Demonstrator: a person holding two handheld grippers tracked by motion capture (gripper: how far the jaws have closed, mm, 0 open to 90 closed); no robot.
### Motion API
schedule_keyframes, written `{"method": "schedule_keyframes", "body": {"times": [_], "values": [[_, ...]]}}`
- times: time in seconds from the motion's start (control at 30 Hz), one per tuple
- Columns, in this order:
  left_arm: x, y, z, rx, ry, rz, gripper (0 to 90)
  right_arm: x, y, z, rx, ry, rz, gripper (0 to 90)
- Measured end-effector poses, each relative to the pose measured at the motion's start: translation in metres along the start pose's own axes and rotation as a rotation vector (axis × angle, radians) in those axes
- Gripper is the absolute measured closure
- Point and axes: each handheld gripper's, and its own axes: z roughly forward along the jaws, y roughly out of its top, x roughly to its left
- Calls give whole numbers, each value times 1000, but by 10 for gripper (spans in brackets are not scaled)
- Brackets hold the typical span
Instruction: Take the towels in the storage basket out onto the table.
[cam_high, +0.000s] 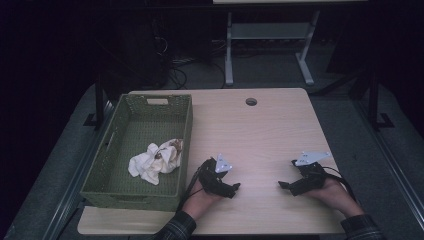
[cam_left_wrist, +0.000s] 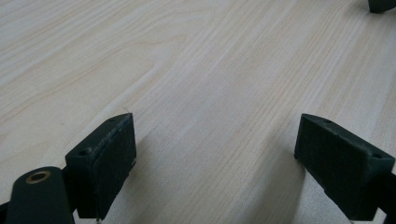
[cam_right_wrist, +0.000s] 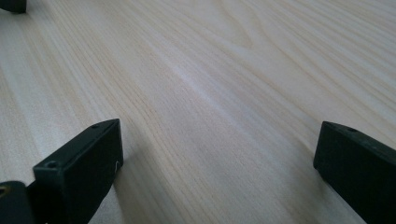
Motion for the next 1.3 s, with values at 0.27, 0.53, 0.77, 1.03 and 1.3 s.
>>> {"method": "schedule_keyframes", "body": {"times": [0.27, 0.53, 0.77, 1.03, 1.3], "values": [[0, 0, -1, 5, -4, -3, 119, 0, 0, 0, -2, 0, 1, 9], [-1, 1, -4, 34, 1, -4, 120, 0, 0, 0, 0, -4, 4, 9], [-2, 4, -6, 61, -1, -12, 123, 0, 0, 0, 0, -5, 4, 9], [-2, 10, -16, 54, 13, -12, 124, 1, 0, 0, 0, -4, 4, 9], [-2, 14, -20, 58, 9, -17, 125, 0, 0, 0, 0, -4, 4, 9]]}}
